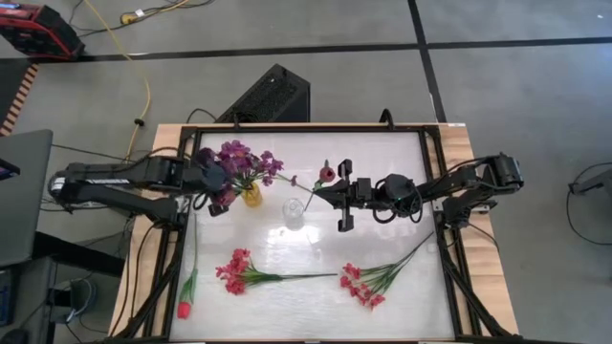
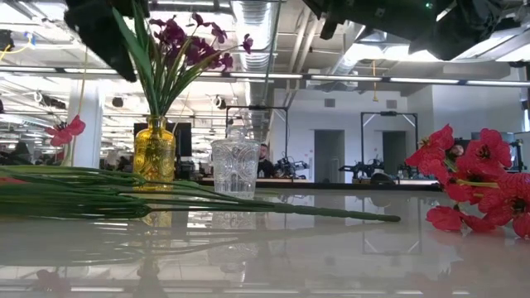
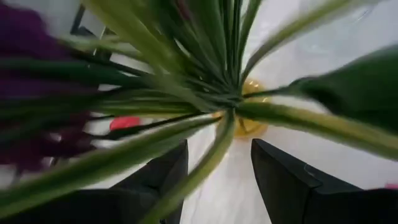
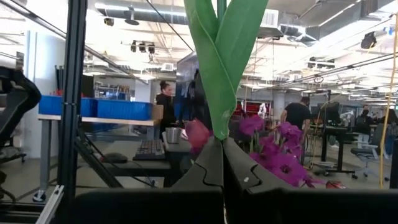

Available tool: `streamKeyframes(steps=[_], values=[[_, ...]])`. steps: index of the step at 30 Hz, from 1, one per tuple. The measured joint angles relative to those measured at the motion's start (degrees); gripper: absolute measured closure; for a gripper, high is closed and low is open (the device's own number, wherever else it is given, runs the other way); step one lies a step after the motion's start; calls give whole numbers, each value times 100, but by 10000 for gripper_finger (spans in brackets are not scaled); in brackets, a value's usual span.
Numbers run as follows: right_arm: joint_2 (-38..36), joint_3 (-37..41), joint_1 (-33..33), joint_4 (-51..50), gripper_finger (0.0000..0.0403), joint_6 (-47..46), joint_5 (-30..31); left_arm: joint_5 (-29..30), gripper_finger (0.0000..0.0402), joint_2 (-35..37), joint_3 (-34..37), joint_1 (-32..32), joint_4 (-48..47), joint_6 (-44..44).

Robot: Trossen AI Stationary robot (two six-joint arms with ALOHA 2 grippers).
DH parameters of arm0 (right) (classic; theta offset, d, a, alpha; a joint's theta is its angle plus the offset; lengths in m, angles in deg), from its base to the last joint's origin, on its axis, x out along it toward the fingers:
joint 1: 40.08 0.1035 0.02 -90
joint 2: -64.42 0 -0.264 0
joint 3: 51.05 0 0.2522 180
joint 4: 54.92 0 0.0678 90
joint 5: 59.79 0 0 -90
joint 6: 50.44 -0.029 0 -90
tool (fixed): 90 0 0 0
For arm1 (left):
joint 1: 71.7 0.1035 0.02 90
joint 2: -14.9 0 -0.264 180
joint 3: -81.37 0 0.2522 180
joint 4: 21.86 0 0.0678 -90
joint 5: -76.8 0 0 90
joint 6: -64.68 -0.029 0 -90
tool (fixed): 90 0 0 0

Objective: Sort flowers into vase by color
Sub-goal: Put the red flower into the yellow vase

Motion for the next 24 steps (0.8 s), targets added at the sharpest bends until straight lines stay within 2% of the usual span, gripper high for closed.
streamKeyframes(steps=[7,11,19,21,24], values=[[0,0,-2,-19,388,0,-2,-208,236,286,-637,-2,-657,92],[0,0,-2,-78,388,2,-16,-478,236,852,-605,-24,-474,63],[-2,2,-2,-144,388,0,-151,-476,236,1952,-361,-22,-342,577],[-2,2,-2,-147,388,2,-151,-267,236,2090,-361,-22,-432,780],[-2,2,-2,-149,388,31,-151,520,236,2142,-361,-22,-979,1181]])
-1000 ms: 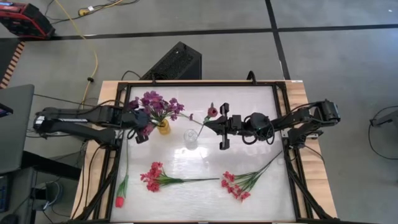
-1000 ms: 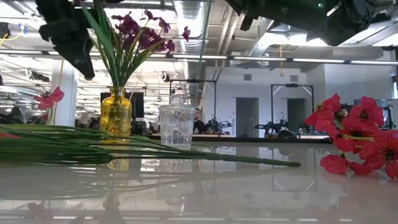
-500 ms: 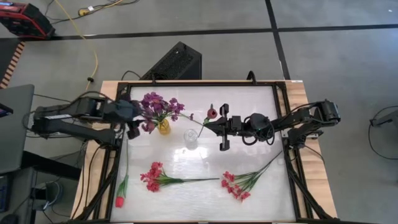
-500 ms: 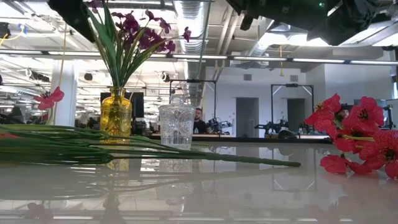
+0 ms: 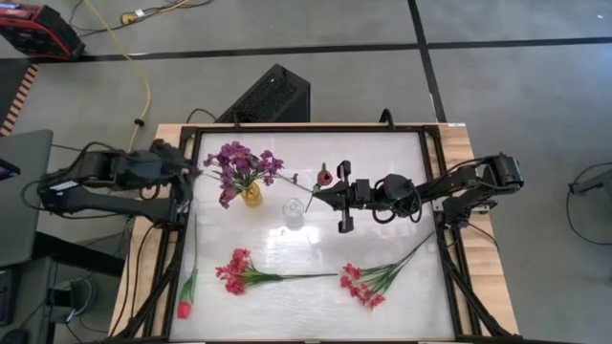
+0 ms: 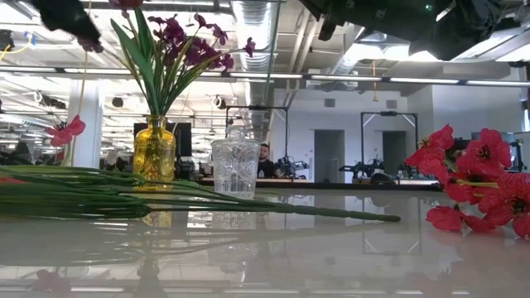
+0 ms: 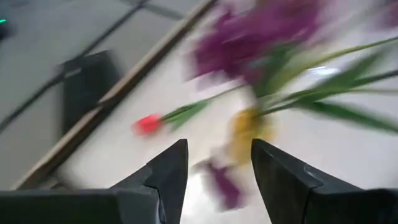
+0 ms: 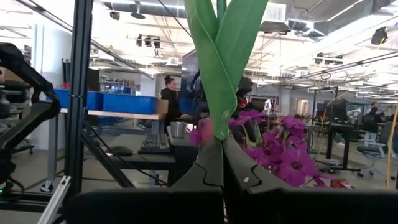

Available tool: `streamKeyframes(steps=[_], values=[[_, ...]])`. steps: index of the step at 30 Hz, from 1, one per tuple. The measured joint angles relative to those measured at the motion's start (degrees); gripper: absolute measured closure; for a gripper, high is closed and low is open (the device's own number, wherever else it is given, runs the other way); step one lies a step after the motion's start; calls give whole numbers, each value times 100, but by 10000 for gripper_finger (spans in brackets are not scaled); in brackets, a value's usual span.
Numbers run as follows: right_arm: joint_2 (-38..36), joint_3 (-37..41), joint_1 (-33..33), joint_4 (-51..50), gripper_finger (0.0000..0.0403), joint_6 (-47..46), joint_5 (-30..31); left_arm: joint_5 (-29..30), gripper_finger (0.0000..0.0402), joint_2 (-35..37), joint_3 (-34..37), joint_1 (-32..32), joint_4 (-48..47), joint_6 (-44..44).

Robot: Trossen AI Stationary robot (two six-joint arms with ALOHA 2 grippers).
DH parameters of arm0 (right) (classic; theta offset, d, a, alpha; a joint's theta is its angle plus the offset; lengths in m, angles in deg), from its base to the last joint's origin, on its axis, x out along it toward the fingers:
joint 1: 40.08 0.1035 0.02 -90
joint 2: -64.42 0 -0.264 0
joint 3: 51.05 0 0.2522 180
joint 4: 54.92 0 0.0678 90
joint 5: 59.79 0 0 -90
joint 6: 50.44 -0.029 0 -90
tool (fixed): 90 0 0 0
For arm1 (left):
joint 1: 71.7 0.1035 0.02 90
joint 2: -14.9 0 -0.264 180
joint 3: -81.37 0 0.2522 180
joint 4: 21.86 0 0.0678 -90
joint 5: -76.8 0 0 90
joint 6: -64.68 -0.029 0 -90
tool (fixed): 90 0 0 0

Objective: Sort flowers into vase by color
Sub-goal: Put the red flower into the yellow vase

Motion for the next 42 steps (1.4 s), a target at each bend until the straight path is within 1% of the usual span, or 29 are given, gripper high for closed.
streamKeyframes(steps=[2,4,7,11,13,14,16,19,21,25,28,32,34,37,40,42], values=[[-2,0,-1,-4,388,0,-2,498,236,-16,0,0,-474,291],[-2,0,-1,-37,386,4,-2,819,236,-54,0,2,-811,470],[-2,0,0,-95,386,13,-4,1212,236,-57,2,2,-904,543],[-2,0,0,-174,386,13,-4,1954,236,-37,-105,2,-1050,472],[-2,0,2,-196,386,13,-4,2322,236,-37,-203,4,-1246,605],[-2,0,8,-198,386,13,-4,2409,236,-35,-234,17,-1321,728],[-2,0,29,-197,386,15,-4,2382,236,-30,-234,52,-1372,994],[31,0,82,-99,386,85,-11,2130,236,-43,-129,79,-1349,1334],[221,0,135,288,386,155,-14,2164,236,-47,31,81,-1287,1669],[1026,-178,195,1389,386,166,-323,2595,236,-46,465,81,-1278,2311],[1687,-608,163,1815,386,139,-649,2701,236,-46,703,81,-1154,2695],[2404,-1359,81,1853,386,172,-1006,2696,236,-46,983,83,-608,2655],[2585,-1650,37,1848,386,334,-1060,2706,236,-48,1136,83,-272,2500],[2693,-1869,6,1867,386,448,-1062,2727,236,-49,1345,99,29,2257],[2690,-1910,-66,1848,386,420,-1068,2730,236,-24,1229,171,80,1960],[2684,-1910,-128,1820,386,312,-1067,2652,236,131,987,215,103,1667]])
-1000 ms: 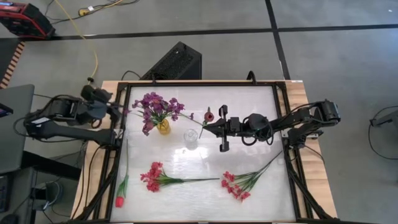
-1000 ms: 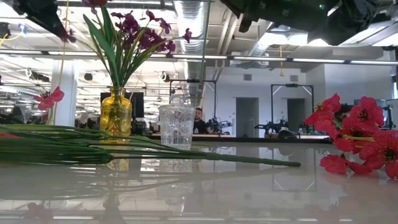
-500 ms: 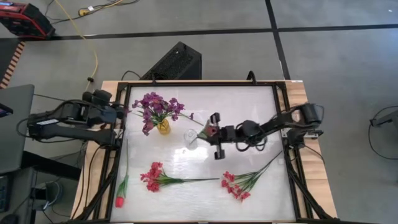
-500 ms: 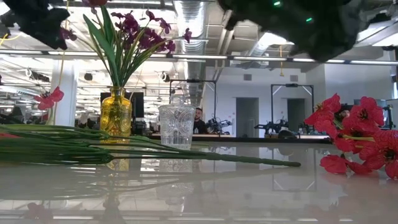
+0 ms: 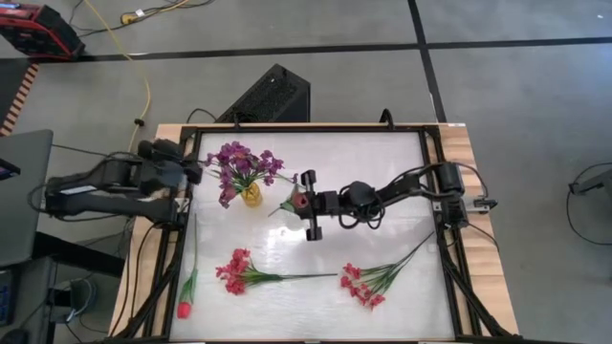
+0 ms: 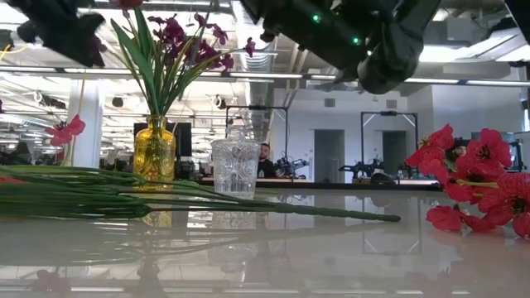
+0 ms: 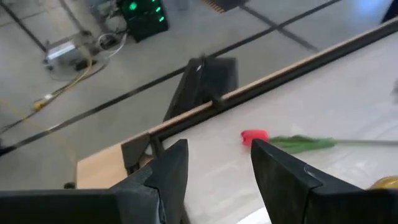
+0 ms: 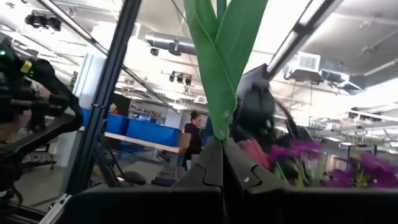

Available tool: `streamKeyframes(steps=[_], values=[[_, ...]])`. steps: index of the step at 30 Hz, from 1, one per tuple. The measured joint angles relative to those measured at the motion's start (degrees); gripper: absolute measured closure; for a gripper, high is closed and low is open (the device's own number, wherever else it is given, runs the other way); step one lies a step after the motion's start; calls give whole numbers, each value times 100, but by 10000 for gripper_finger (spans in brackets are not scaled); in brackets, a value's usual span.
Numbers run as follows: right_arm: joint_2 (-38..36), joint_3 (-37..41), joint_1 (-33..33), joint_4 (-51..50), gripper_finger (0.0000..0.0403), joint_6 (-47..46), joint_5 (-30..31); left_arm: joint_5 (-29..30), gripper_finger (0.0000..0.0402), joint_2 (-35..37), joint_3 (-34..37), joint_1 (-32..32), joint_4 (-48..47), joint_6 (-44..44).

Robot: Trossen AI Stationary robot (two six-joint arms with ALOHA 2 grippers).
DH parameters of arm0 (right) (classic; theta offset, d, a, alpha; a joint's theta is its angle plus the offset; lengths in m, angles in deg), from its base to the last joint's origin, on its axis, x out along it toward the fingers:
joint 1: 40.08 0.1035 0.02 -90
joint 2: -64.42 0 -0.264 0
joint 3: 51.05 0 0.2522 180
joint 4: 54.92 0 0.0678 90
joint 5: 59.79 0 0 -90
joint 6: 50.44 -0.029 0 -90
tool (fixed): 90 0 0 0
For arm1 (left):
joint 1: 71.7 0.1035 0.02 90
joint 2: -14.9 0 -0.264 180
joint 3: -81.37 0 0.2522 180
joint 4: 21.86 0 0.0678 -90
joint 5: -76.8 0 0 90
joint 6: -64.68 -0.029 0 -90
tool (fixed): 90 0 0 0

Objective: Sort flowers into vase by color
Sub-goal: Put the red flower into the yellow vase

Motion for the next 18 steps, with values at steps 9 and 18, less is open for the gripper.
streamKeyframes(steps=[9,18], values=[[11,10,-152,-113,386,-148,0,864,236,997,-718,0,559,-663],[15,-370,-180,-502,386,-146,-198,1641,251,783,-202,8,1068,-611]])
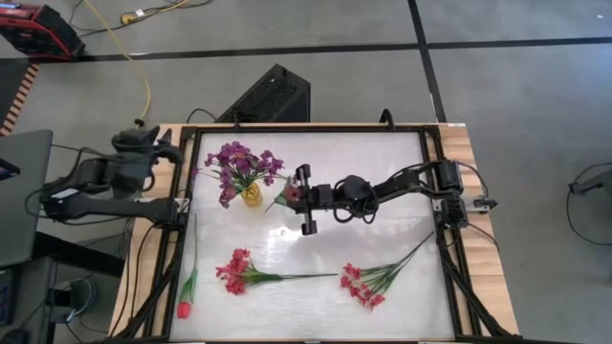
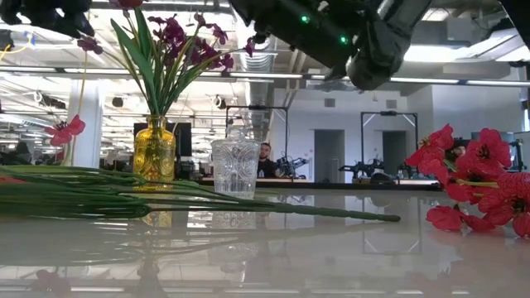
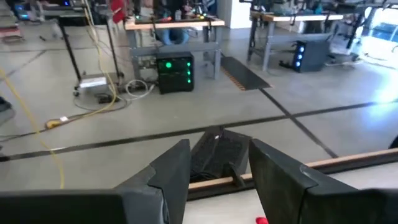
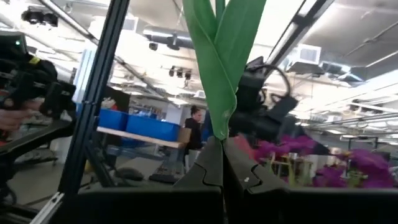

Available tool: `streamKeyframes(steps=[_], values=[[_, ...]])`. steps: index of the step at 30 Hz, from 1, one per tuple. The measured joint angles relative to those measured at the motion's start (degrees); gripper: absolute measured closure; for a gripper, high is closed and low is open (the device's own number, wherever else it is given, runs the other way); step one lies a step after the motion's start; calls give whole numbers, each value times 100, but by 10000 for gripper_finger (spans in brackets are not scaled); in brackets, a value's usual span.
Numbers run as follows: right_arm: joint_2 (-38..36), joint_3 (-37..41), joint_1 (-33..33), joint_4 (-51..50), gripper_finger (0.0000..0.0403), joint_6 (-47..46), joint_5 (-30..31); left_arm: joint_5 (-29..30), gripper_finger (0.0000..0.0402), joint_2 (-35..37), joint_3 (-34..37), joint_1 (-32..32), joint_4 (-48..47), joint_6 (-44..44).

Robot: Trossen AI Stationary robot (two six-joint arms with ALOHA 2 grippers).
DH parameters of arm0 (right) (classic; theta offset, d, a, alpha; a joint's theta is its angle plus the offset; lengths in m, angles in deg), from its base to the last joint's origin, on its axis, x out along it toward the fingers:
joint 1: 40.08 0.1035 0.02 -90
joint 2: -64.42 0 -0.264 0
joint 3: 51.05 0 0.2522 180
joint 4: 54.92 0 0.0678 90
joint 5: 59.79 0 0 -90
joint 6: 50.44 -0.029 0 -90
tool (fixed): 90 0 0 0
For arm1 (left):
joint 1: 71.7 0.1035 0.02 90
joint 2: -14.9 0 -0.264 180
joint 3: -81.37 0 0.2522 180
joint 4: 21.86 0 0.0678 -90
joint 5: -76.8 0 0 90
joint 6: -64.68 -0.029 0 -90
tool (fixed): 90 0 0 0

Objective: Sort flowers into vase by color
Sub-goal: Put the red flower into the yellow vase

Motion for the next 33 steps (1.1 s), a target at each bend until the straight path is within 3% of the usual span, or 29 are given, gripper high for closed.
streamKeyframes(steps=[8,14,17,22,23,28,33], values=[[0,-284,188,-463,386,287,-89,467,253,-810,159,819,562,-282],[0,-284,307,-462,386,305,-89,-31,253,-1861,159,2282,1330,-1638],[0,-284,316,-486,386,303,-89,-1022,253,-2056,166,3346,1636,-2048],[0,-284,353,-531,386,303,-91,-3728,253,-2064,470,5049,2765,-2516],[0,-284,354,-531,386,306,-92,-4041,253,-2082,614,5293,2979,-2508],[0,-282,290,-567,386,320,-91,-4033,263,-1968,847,5193,3734,-2402],[0,-282,125,-430,386,318,-93,-3750,278,-2010,989,5121,3574,-2956]])
